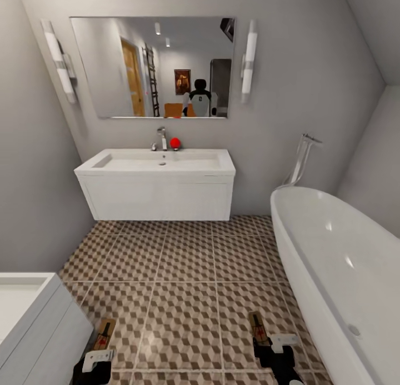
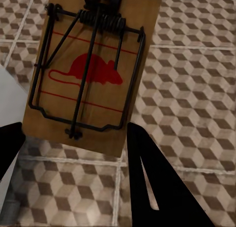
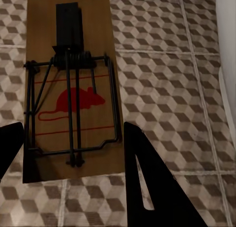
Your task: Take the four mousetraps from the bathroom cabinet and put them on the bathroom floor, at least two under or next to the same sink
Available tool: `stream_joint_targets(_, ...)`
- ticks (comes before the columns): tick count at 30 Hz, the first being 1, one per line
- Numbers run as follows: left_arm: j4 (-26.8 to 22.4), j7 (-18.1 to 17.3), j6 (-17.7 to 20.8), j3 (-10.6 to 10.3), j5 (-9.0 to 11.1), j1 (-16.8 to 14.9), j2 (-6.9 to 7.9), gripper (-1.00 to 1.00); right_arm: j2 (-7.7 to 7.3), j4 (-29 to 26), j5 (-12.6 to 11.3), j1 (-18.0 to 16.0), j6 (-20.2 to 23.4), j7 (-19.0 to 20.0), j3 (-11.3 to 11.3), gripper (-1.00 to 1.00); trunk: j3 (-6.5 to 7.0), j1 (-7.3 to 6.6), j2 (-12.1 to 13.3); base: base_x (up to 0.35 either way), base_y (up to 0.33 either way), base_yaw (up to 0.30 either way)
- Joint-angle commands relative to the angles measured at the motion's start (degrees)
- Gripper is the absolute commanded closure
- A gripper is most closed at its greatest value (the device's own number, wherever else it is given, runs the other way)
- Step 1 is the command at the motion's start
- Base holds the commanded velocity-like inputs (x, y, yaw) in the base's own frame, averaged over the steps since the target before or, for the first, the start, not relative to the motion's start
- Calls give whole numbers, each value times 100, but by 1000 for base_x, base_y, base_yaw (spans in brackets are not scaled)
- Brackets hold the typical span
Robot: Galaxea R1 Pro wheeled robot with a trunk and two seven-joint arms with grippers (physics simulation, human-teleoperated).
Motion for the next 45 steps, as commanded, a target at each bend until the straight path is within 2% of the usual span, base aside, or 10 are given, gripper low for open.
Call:
stream_joint_targets(1,15,-17,-14,-29,37,-5,-3,100,6,4,46,-4,-17,-27,-26,100,-5,3,-2,328,0,0)
stream_joint_targets(12,15,-17,-14,-29,38,-5,-3,100,-1,9,46,-4,-17,-22,-26,100,-5,3,-2,328,0,-4)
stream_joint_targets(29,15,-17,-14,-29,37,-5,3,100,-2,8,46,-4,-17,-25,-29,100,25,3,-2,328,0,-135)
stream_joint_targets(37,15,-17,-14,-29,37,-5,3,100,5,9,46,-4,-17,-27,-25,100,26,3,-2,290,11,12)
stream_joint_targets(45,15,-17,-14,-29,39,-2,2,100,1,8,46,-4,-17,-27,-30,100,26,3,-2,107,34,184)
